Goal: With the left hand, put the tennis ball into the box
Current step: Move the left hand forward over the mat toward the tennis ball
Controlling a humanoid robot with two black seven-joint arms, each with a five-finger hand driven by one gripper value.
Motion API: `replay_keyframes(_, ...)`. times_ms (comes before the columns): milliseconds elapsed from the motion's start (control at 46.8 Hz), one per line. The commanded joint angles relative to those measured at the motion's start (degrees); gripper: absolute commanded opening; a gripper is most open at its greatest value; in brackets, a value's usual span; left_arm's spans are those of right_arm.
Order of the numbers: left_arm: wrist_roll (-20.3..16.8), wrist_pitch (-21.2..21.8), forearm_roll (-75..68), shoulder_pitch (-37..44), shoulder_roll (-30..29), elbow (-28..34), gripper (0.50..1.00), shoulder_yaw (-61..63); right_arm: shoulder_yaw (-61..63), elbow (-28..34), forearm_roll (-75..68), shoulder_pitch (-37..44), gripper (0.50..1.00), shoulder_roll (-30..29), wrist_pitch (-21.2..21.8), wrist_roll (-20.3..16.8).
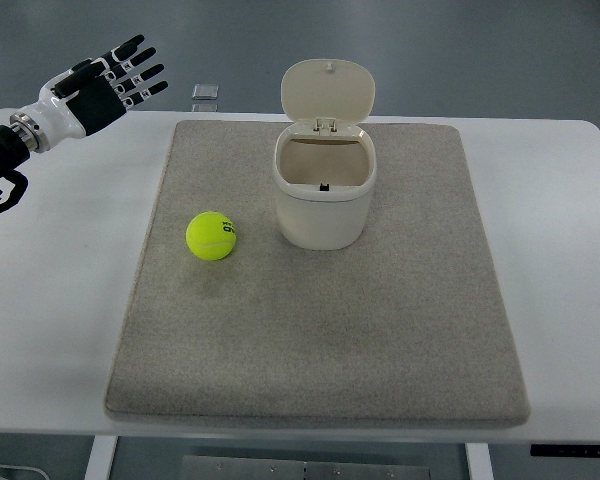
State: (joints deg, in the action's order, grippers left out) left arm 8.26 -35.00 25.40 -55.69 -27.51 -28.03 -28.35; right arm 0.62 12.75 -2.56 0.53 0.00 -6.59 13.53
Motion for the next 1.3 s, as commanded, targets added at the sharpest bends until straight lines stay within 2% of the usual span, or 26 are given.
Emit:
replay_keyframes(0, 0.0, 0.0, 0.0, -0.03, 0.0, 0.0, 0.994, 0.05, 0.0, 0.0, -0.08, 0.0, 0.938, 0.0, 0.0, 0.0)
replay_keyframes(641, -0.18, 0.0, -1.05, -0.12, -0.61, 0.7, 0.994, 0.14, 0.0, 0.0, 0.01, 0.0, 0.938, 0.0, 0.0, 0.0)
replay_keyframes(726, -0.35, 0.0, -5.69, -0.38, -0.7, 0.7, 0.994, -0.04, 0.0, 0.0, 0.01, 0.0, 0.938, 0.0, 0.0, 0.0)
replay_keyframes(876, -1.49, 0.0, -21.86, -1.52, -1.31, 0.88, 0.992, -1.0, 0.0, 0.0, 0.01, 0.0, 0.938, 0.0, 0.0, 0.0)
replay_keyframes(1090, -6.85, 0.0, -38.31, -1.97, -3.33, -1.23, 0.992, -2.94, 0.0, 0.0, 0.01, 0.0, 0.938, 0.0, 0.0, 0.0)
replay_keyframes(1282, -12.39, 0.0, -51.13, -1.62, -7.73, -7.64, 0.992, -2.85, 0.0, 0.0, 0.01, 0.0, 0.938, 0.0, 0.0, 0.0)
